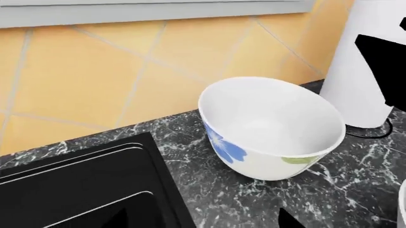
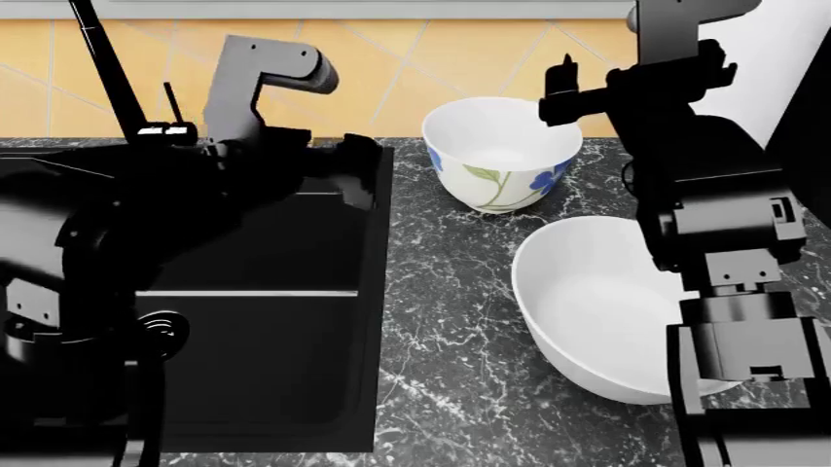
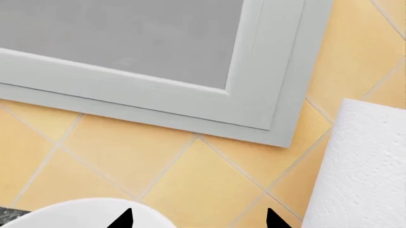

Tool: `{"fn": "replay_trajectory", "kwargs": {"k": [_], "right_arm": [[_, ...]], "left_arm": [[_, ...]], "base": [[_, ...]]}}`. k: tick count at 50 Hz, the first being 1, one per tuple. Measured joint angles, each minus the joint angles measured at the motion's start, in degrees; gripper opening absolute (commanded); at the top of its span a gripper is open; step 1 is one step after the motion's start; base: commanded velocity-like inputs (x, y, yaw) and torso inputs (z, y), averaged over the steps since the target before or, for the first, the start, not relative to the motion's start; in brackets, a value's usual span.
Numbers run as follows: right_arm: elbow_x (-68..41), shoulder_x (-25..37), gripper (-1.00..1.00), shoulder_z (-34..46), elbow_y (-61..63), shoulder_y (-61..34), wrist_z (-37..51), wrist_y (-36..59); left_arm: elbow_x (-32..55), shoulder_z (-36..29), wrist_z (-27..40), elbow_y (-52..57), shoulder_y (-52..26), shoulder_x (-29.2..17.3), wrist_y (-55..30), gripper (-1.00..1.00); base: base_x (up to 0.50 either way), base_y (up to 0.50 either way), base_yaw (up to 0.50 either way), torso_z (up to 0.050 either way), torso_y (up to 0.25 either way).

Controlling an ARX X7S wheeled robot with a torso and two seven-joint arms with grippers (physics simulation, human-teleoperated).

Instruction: Stack the bowls in the sink.

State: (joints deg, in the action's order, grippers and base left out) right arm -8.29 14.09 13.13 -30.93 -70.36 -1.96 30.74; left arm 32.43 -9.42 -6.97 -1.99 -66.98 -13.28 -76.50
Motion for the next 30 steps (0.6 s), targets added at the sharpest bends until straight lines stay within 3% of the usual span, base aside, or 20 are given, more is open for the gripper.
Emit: {"fn": "replay_trajectory", "kwargs": {"k": [13, 22, 30], "right_arm": [[-0.51, 0.27, 1.00, -0.20, 1.15, 0.24, 0.14, 0.57], [-0.79, 0.55, 1.00, -0.27, 1.95, 0.33, 0.24, 1.10], [-0.93, 0.79, 1.00, -0.27, 2.42, 0.19, 0.34, 1.50]], "left_arm": [[12.75, 0.58, 4.67, 5.43, -0.93, 1.89, -9.57, 1.00], [25.37, 0.67, 12.09, 5.75, -1.31, 2.50, -11.30, 1.00], [31.55, -0.42, 15.28, 5.46, -0.91, 3.47, -10.68, 1.00]], "base": [[0.00, 0.00, 0.00, 0.000, 0.000], [0.00, 0.00, 0.00, 0.000, 0.000], [0.00, 0.00, 0.00, 0.000, 0.000]]}}
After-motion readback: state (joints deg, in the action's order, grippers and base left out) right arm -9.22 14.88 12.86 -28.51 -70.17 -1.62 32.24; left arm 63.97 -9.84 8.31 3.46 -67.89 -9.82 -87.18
